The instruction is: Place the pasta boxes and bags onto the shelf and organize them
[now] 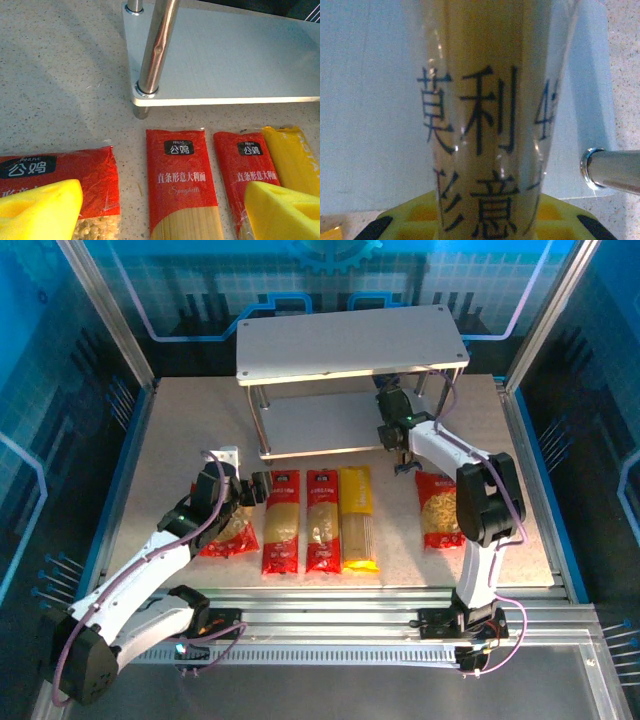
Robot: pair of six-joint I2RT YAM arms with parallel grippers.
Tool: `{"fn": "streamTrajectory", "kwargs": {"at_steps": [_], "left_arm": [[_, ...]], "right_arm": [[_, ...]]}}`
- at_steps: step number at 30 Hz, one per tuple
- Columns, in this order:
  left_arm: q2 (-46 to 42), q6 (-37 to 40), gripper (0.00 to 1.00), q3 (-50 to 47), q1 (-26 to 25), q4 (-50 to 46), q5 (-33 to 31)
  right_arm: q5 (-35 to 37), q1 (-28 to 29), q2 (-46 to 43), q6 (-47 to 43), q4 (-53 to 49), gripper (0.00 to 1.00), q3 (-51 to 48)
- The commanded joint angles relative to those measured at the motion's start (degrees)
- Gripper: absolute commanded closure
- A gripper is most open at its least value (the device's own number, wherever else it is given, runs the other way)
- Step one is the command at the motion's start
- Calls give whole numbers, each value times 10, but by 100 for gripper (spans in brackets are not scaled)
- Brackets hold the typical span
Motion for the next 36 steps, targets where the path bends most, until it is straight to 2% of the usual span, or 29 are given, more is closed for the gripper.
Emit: {"fn": "streamTrajectory", "kwargs": {"at_steps": [1,6,10,13,18,23,27,32,36], "left_arm": [[-7,16,15,21,7,-8,-1],[0,17,14,26,11,-6,2],[4,18,14,29,12,-9,4],[3,18,14,31,13,-8,6],[0,18,14,31,13,-15,9],[-5,17,14,21,13,-23,15],[-8,12,14,8,12,-18,15],[8,10,14,-4,11,-7,15],[28,2,14,-11,9,5,25]], "right_arm": [[38,-7,15,-3,90,91,47],[41,-8,49,-2,89,70,68],[35,-11,59,14,77,44,71],[24,-15,54,24,79,35,63],[11,-19,18,39,81,26,34],[-18,-14,-95,55,93,20,-47],[-67,7,-197,68,42,20,-110],[-124,76,-292,140,-55,19,-201],[-159,155,-328,227,-74,18,-275]]}}
